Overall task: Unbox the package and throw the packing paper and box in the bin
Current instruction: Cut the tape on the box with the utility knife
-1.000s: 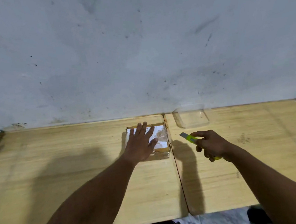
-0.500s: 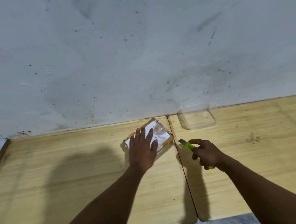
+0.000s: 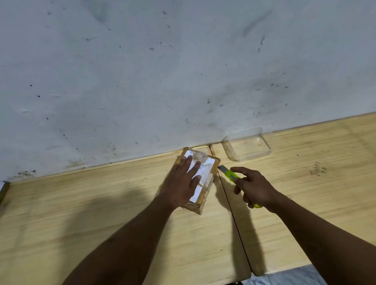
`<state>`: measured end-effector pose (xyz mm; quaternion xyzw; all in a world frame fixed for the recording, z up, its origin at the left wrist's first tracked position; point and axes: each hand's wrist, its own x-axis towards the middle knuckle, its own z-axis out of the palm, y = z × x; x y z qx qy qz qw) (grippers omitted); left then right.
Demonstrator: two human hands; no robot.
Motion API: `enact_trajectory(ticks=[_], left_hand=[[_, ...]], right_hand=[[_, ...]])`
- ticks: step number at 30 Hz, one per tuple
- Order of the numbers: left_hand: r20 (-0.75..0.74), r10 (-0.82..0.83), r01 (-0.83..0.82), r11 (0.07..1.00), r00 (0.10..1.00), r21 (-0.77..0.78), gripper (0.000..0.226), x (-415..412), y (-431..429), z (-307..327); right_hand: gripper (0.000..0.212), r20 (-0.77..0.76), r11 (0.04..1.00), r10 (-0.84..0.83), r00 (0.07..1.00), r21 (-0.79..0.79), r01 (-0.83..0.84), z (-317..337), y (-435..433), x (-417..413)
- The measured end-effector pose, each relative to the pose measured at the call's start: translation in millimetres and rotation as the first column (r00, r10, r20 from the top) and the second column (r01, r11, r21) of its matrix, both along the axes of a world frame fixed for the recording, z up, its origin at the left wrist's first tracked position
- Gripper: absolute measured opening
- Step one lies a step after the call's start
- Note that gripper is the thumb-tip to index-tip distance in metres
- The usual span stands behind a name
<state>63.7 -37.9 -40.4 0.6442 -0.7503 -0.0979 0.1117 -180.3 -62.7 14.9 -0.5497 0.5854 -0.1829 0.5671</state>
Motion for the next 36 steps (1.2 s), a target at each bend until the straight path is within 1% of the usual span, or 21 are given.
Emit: enact_trajectory(ticks=[1,2,4,6,8,14,20,23,26,29,31,33,36], left_hand=[[-0.008,0.017,-0.017,1.000,1.000,-0.001,0.066,-0.7,1.6,-3.4],[-0.019,0.065,-0.064,0.998,0.998,0.006,0.062,-4.5,3.7,-6.0],[-0.049,0.200,-0.200,0.980,0.978,0.021,0.053,-16.7,9.5,-9.1],[-0.066,0.312,-0.310,0.950,0.948,0.031,0.050,-27.3,14.8,-9.3],[-0.069,0.356,-0.354,0.934,0.932,0.048,0.050,-31.4,16.9,-7.7],[-0.048,0.330,-0.326,0.942,0.943,0.081,0.052,-27.6,15.6,-1.8],[0.023,0.273,-0.274,0.959,0.962,0.077,0.054,-21.7,12.6,-1.8],[0.015,0.300,-0.300,0.951,0.954,0.080,0.054,-25.4,11.0,-4.1],[0.020,0.323,-0.324,0.942,0.946,0.088,0.054,-30.0,8.4,-5.2],[0.044,0.321,-0.323,0.941,0.946,0.098,0.054,-30.4,7.6,-5.5],[0.043,0.319,-0.322,0.942,0.947,0.099,0.054,-30.4,7.9,-5.9],[0.044,0.325,-0.328,0.939,0.945,0.100,0.054,-31.4,8.0,-6.6],[0.051,0.333,-0.337,0.936,0.941,0.101,0.055,-33.6,6.4,-7.1]], right_hand=[[0.036,0.008,1.000,-0.002,1.000,0.005,0.002,0.3,0.7,2.4],[0.036,0.015,1.000,-0.003,1.000,0.011,0.003,0.1,1.2,4.6],[0.036,0.033,1.000,-0.007,0.999,0.026,0.006,-0.8,2.1,8.8],[0.035,0.054,0.999,-0.009,0.998,0.035,0.007,-1.0,3.4,11.9],[0.035,0.074,0.999,-0.007,0.997,0.040,0.004,-1.5,4.4,14.9],[0.036,0.104,0.999,-0.023,0.994,0.046,0.018,-5.8,4.4,26.7],[0.037,0.098,1.000,-0.002,0.995,0.018,0.001,-7.8,2.6,28.8],[0.042,0.059,0.999,0.038,0.998,-0.006,-0.038,-9.0,0.5,29.1],[0.043,0.023,0.993,0.118,0.993,0.008,-0.118,-7.7,3.8,31.4],[0.044,0.021,0.993,0.108,0.994,0.038,-0.109,-4.5,8.0,35.3],[0.045,-0.006,0.992,0.120,0.993,0.047,-0.119,-1.5,6.7,35.9],[0.045,-0.049,0.985,0.162,0.986,0.061,-0.159,1.1,3.3,34.9],[0.042,-0.096,0.959,0.270,0.958,0.117,-0.259,2.4,10.0,38.0]])
